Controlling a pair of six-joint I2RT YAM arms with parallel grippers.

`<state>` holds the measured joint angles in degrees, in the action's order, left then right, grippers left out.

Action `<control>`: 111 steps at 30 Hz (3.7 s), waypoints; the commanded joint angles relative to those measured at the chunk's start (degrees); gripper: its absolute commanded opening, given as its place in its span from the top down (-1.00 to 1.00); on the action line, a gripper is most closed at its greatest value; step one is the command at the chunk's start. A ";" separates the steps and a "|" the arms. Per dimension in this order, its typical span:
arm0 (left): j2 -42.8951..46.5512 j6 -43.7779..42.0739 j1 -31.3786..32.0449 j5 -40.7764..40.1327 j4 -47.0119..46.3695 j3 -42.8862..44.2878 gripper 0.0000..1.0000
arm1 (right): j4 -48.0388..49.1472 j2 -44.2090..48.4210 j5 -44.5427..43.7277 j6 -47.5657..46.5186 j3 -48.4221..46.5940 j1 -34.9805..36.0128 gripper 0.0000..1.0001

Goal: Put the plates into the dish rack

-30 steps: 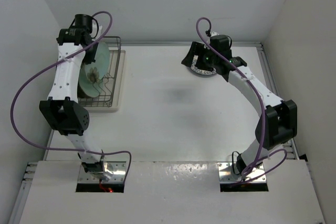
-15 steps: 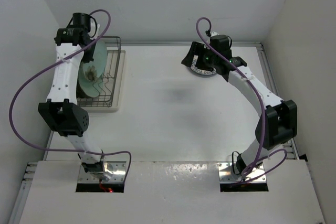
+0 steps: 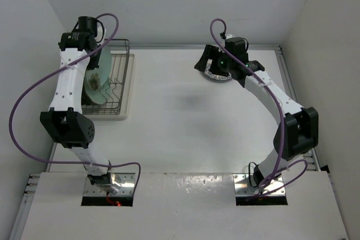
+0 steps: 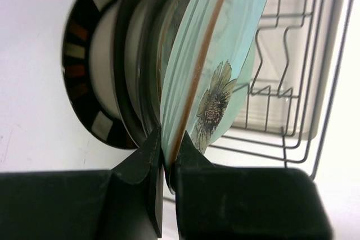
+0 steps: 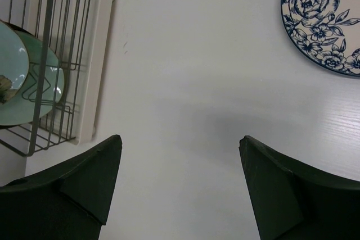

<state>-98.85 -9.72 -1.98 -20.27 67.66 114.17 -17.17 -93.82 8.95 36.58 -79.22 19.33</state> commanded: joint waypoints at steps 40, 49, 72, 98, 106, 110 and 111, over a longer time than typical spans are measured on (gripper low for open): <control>3.84 -1.89 -3.82 10.34 -4.21 -15.39 0.18 | 0.64 3.46 -2.53 0.34 3.01 -1.49 -0.78; 2.43 -7.42 -2.26 9.82 0.72 1.40 -1.00 | 0.65 3.91 -4.02 3.06 6.45 -7.29 -0.91; 4.72 -6.99 0.39 37.24 -12.46 3.25 -1.00 | 14.27 -32.64 -7.71 21.25 -5.94 -22.49 -0.52; -4.50 -8.91 8.64 46.71 -10.80 2.37 -1.00 | 37.01 -24.43 17.41 19.41 -2.70 -22.15 1.00; -18.12 -4.36 12.96 58.93 -11.40 5.79 -1.00 | 45.29 -5.16 20.14 19.58 14.33 -20.56 1.00; -22.78 -2.16 13.49 63.50 -12.73 6.94 -1.00 | 46.61 1.61 20.76 19.41 19.80 -18.12 1.00; -24.45 -1.11 13.49 64.65 -13.42 7.47 -1.00 | 46.79 3.02 21.19 19.23 20.33 -17.84 1.00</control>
<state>-123.13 -13.80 11.60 37.17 56.47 117.62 18.06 -96.14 25.12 54.98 -59.51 -0.12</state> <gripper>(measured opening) 0.997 0.025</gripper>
